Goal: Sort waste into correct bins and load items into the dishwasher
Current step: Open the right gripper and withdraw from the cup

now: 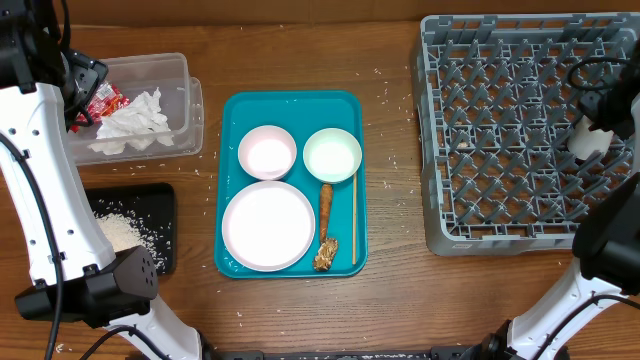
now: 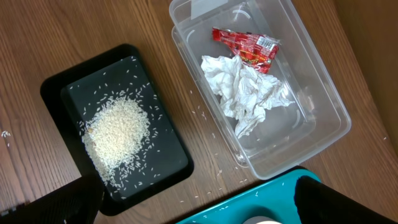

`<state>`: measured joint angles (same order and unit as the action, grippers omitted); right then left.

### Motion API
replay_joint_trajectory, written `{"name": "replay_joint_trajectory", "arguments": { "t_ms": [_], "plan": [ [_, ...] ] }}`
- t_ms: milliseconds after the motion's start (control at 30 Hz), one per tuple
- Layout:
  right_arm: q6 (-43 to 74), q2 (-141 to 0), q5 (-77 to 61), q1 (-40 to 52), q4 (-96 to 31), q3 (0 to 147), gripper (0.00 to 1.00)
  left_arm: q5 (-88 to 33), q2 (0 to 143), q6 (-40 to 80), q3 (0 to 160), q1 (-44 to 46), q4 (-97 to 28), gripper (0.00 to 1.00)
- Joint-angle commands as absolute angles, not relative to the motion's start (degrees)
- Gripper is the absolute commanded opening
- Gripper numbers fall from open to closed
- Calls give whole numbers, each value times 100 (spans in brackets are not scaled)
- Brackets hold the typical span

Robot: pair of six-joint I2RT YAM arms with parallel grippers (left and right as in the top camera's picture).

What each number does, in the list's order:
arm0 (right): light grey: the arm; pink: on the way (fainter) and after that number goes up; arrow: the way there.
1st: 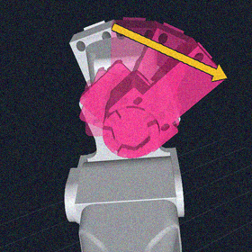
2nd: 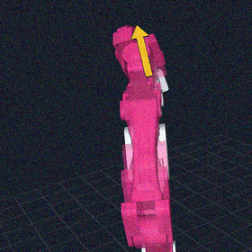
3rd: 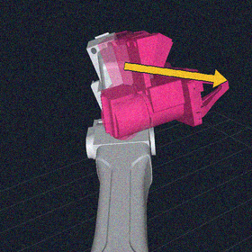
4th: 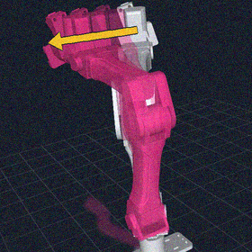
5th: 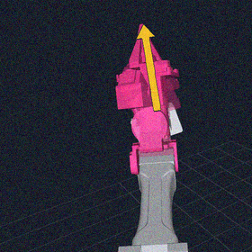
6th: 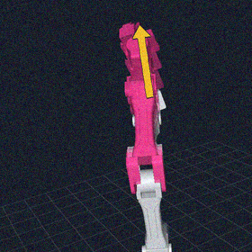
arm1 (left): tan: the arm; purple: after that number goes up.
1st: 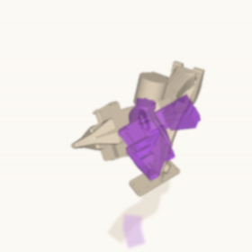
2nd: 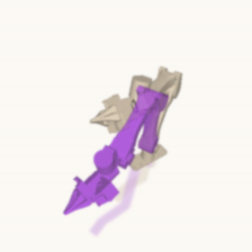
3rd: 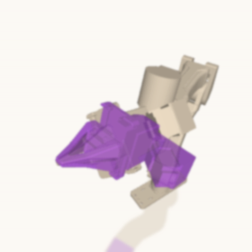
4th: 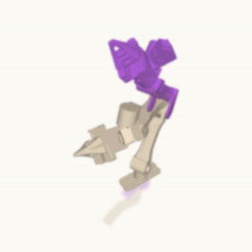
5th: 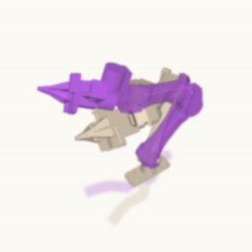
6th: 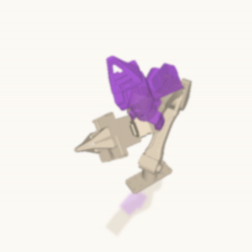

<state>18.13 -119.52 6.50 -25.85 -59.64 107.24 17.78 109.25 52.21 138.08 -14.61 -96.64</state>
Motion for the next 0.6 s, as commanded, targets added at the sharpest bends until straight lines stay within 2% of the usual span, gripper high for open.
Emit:
{"name": "replay_joint_trajectory", "arguments": {
  "t_ms": [0, 333, 567],
  "plan": [
    [1887, -11902, 1035, -2681, -6121, 10753, 4, 1798, 10864, 5290, 13799, -1422, -9668, 100],
    [2432, -11815, 1579, -2700, -6958, 11439, 4, 1800, 10864, 5290, 13799, -1424, -9668, 100],
    [2392, -11358, 528, -2421, -7022, 11474, 4, 1798, 10864, 5290, 13799, -1422, -9668, 100]
  ]
}}
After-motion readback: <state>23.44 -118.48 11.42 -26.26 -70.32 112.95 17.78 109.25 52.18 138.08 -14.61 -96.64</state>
